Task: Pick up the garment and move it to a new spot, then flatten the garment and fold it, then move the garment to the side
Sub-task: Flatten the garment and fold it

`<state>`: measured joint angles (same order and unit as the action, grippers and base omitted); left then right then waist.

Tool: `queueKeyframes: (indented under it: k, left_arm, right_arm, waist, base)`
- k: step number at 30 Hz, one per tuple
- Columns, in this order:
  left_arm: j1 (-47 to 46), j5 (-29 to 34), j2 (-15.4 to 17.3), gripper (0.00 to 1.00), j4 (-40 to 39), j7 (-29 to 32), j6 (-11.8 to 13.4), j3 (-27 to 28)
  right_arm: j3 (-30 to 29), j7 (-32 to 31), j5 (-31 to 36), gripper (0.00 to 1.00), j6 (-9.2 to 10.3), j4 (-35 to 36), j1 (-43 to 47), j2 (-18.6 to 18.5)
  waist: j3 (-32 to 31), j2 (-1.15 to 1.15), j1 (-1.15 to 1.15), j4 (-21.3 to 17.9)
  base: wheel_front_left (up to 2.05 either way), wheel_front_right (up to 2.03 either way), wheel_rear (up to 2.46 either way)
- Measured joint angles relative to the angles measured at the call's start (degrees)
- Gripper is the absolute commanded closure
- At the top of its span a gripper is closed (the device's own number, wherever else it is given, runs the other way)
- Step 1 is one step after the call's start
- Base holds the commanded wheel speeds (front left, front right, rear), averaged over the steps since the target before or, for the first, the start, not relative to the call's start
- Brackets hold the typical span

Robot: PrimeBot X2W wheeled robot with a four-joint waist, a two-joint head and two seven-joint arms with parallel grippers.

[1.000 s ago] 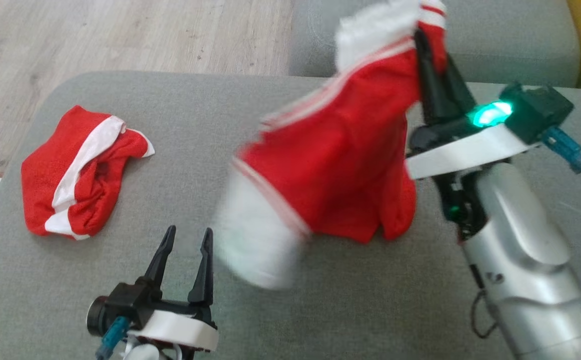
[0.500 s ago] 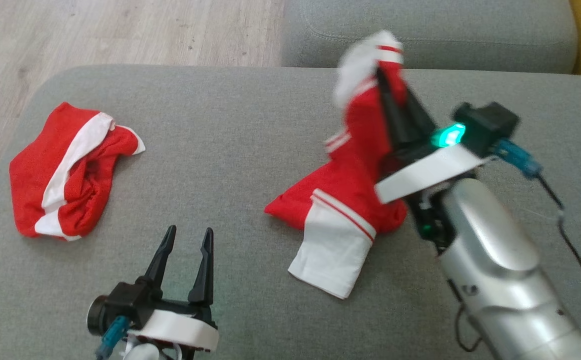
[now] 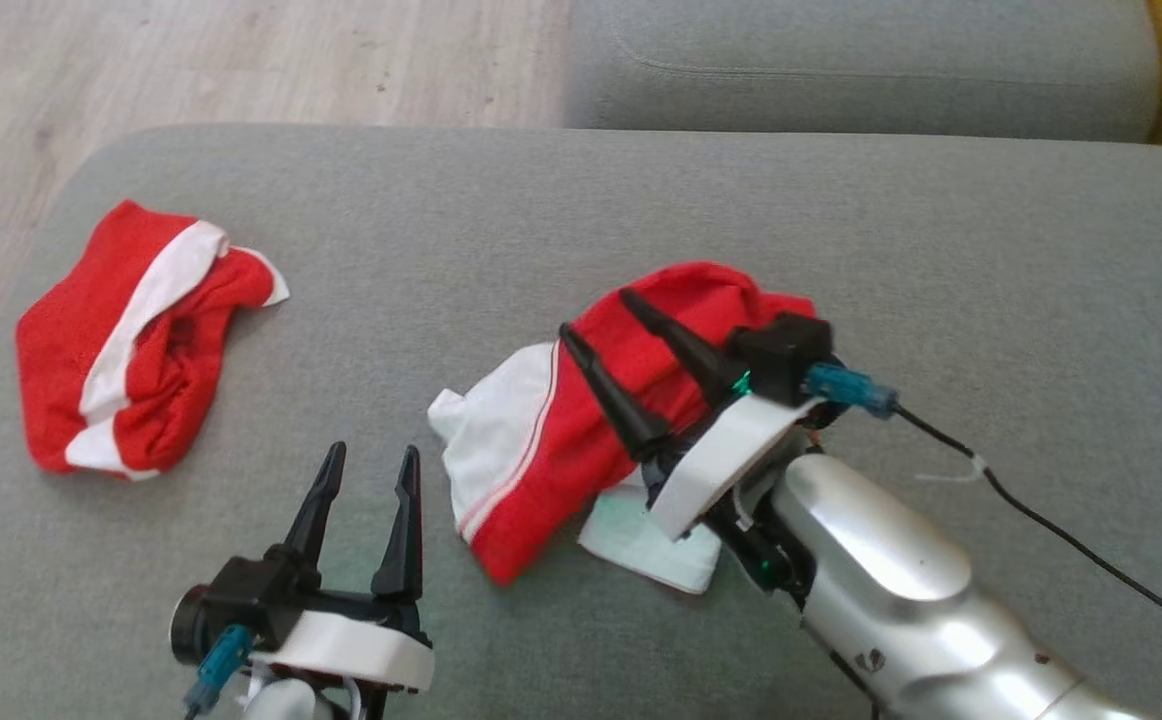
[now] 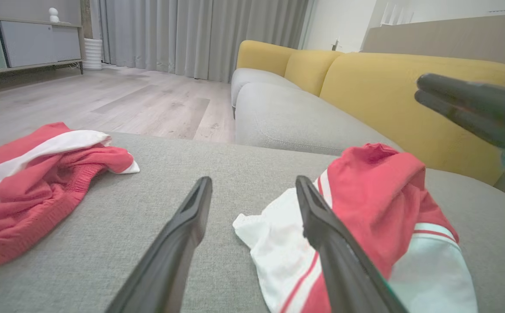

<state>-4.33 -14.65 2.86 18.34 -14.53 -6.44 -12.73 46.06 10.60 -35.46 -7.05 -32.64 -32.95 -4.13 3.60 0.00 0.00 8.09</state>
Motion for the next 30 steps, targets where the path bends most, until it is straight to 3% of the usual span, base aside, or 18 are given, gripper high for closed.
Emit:
queueKeyframes:
  k: [4, 10, 15, 20, 30]
  left_arm:
    - [0.0, 0.0, 0.0, 0.0, -0.1, 0.0, 0.2, 0.6]
    - [0.0, 0.0, 0.0, 0.0, -1.1, 0.0, 0.4, 2.1]
    - [0.0, -0.5, 0.0, 0.0, -1.9, 0.0, 0.5, 3.7]
    - [0.0, -1.0, 0.0, 0.0, -2.1, 0.0, 0.4, 3.7]
    - [0.0, -1.6, 0.0, 0.0, -2.1, 0.0, 0.4, 3.3]
  right_arm:
    - [-4.3, 2.5, 0.7, 0.0, -0.01, -0.3, 0.1, -0.5]
    - [-16.5, 3.6, 5.6, 0.0, -0.01, 2.3, 2.8, -2.9]
    - [-27.3, 3.6, 10.5, 0.0, 0.0, 7.1, 10.8, -2.9]
    - [-34.5, 3.8, 13.8, 0.0, 0.0, 10.4, 19.8, -1.6]
    - [-39.3, 3.8, 16.8, 0.0, 0.0, 13.8, 26.9, 0.8]
  waist:
    - [-0.2, 0.0, 0.0, -1.6]
    - [-1.0, 0.0, 0.0, -4.7]
    - [-1.7, 0.0, 0.0, -7.3]
    - [-1.8, 0.0, 0.0, -9.0]
    - [-1.6, 0.0, 0.0, -9.4]
  base:
    - [0.0, 0.0, 0.0]
    - [0.0, 0.0, 0.0]
    - [0.0, 0.0, 0.0]
    - [0.0, 0.0, 0.0]
    - [0.0, 0.0, 0.0]
